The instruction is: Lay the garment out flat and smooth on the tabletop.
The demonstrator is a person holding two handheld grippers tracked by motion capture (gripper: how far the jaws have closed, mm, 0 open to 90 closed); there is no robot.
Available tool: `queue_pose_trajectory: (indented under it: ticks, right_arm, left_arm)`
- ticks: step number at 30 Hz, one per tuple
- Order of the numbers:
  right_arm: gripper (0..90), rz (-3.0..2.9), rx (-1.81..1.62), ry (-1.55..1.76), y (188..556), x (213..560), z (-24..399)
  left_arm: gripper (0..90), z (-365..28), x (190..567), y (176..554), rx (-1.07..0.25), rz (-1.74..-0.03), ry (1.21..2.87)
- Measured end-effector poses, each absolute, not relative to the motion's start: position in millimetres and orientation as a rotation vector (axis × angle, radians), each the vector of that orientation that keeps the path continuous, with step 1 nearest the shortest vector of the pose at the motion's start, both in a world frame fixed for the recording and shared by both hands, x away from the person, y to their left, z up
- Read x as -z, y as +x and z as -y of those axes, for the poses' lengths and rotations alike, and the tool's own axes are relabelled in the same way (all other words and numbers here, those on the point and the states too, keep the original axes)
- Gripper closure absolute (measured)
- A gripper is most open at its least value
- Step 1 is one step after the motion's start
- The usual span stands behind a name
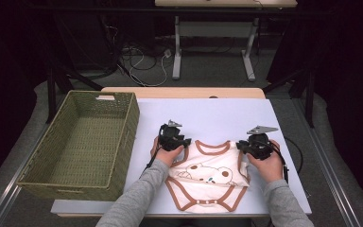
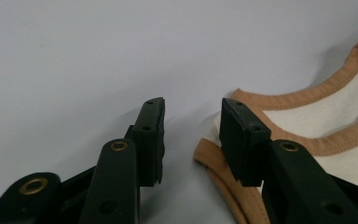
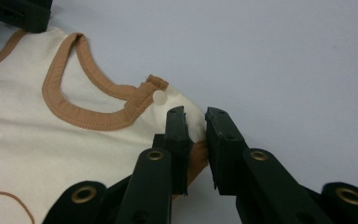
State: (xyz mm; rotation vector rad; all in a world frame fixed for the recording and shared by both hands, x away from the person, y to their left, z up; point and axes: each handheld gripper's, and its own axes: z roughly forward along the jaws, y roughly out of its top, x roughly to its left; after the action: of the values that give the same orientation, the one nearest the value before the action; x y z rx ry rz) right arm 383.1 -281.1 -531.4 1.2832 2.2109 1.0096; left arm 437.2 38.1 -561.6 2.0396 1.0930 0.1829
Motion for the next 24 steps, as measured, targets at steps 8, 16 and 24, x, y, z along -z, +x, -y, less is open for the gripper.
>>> queue_pose_trajectory:
  ticks: [8,16,24]
  right_arm:
    - [78.8,-2.203,-1.005,1.300,383.7,532.0,285.0]
    - [78.8,-2.207,-1.008,1.301,384.2,532.9,285.1]
    - [78.9,-2.210,-0.996,1.300,384.7,534.3,285.5]
  left_arm:
    - [66.2,-35.0,560.8,434.2,-0.182,-1.081,2.057]
    - [74.2,-30.3,560.3,429.7,-0.165,-1.075,2.079]
    - [83.4,-32.1,559.4,430.4,-0.139,-1.084,2.091]
